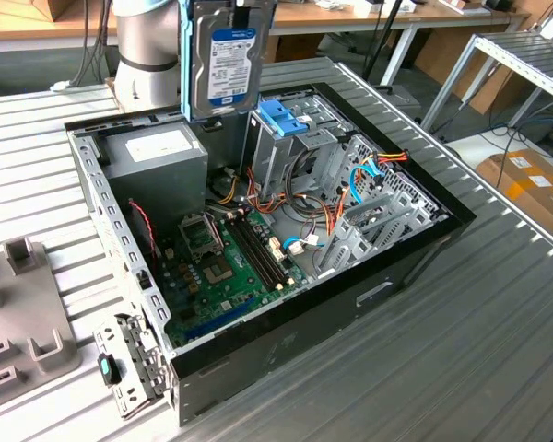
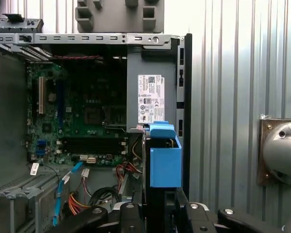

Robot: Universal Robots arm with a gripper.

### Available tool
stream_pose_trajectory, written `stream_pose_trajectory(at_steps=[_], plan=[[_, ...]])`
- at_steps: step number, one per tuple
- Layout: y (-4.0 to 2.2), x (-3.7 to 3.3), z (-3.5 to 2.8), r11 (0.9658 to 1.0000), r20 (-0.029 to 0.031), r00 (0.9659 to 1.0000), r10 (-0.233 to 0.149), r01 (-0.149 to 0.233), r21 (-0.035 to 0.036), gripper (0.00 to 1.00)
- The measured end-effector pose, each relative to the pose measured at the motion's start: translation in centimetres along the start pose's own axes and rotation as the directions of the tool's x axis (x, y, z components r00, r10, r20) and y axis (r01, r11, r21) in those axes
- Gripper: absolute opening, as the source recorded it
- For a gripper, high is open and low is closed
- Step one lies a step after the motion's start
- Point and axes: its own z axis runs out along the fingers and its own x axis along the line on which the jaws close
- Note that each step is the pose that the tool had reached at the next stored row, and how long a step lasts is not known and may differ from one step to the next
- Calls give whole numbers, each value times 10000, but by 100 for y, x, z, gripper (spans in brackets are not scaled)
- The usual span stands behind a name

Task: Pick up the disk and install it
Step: 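Pick up the disk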

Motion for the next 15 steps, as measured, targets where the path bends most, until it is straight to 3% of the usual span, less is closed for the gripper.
stream_pose_trajectory(at_steps=[2,6,14,15], plan=[[-84,-2,1,10000,1,10000,-1,1,1,35],[-385,-9,5,10000,2,10000,-1,1,1,35],[-735,-15,8,10000,1,10000,0,0,0,35],[-801,-15,9,10000,2,10000,-1,1,1,35]])
